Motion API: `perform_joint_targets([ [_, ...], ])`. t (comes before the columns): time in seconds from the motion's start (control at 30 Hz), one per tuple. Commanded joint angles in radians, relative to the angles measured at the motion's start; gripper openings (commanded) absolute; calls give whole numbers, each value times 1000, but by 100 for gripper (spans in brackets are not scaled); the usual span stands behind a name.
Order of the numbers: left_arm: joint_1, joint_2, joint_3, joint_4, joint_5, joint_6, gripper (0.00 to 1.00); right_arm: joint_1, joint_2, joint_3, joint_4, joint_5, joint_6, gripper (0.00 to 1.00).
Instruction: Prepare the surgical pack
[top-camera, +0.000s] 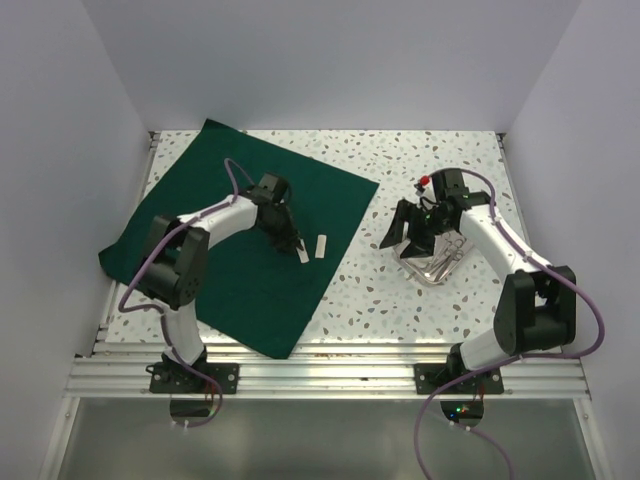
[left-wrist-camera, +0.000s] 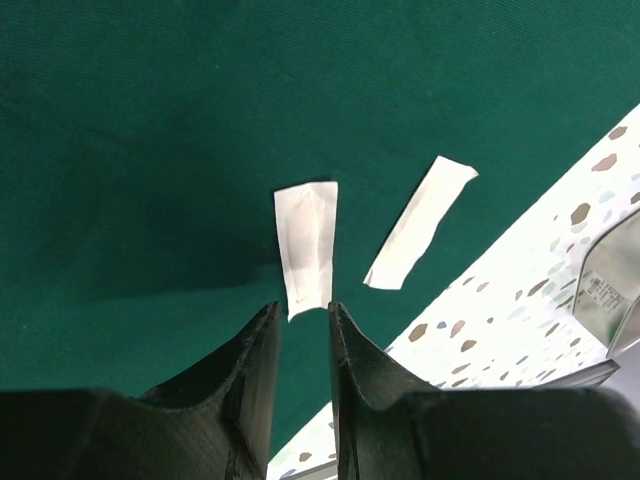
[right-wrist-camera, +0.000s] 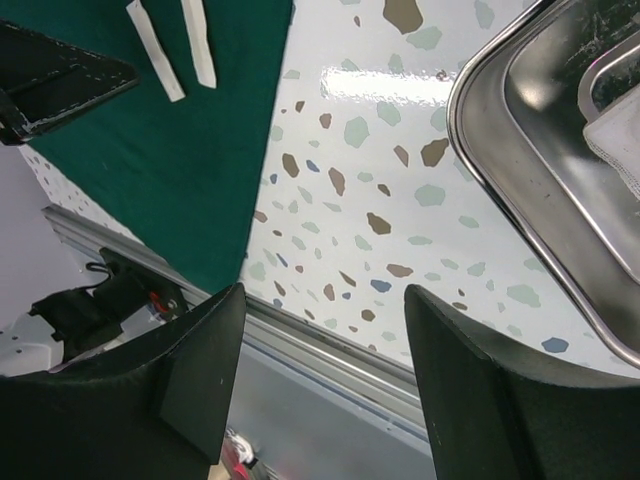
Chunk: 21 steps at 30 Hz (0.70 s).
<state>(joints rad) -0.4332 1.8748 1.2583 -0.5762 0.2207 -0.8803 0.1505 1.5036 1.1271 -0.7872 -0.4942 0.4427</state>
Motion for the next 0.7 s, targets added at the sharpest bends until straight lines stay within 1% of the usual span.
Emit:
perform_joint_targets([
  [0.0,-2,26,6,52,8,-14,29,6,-8,-19,40,-27,-21,68],
  [0.17,-2,66,33,62,8,3,29,4,-13,-41,45,-32,-21,68],
  [0.3,-2,78,23,70,11,0,28,6,-22,-47,46,-29,-21,68],
  [0.67,-1,89,26,101,3,-3,19,4,-20,-55,49,-26,-22,68],
])
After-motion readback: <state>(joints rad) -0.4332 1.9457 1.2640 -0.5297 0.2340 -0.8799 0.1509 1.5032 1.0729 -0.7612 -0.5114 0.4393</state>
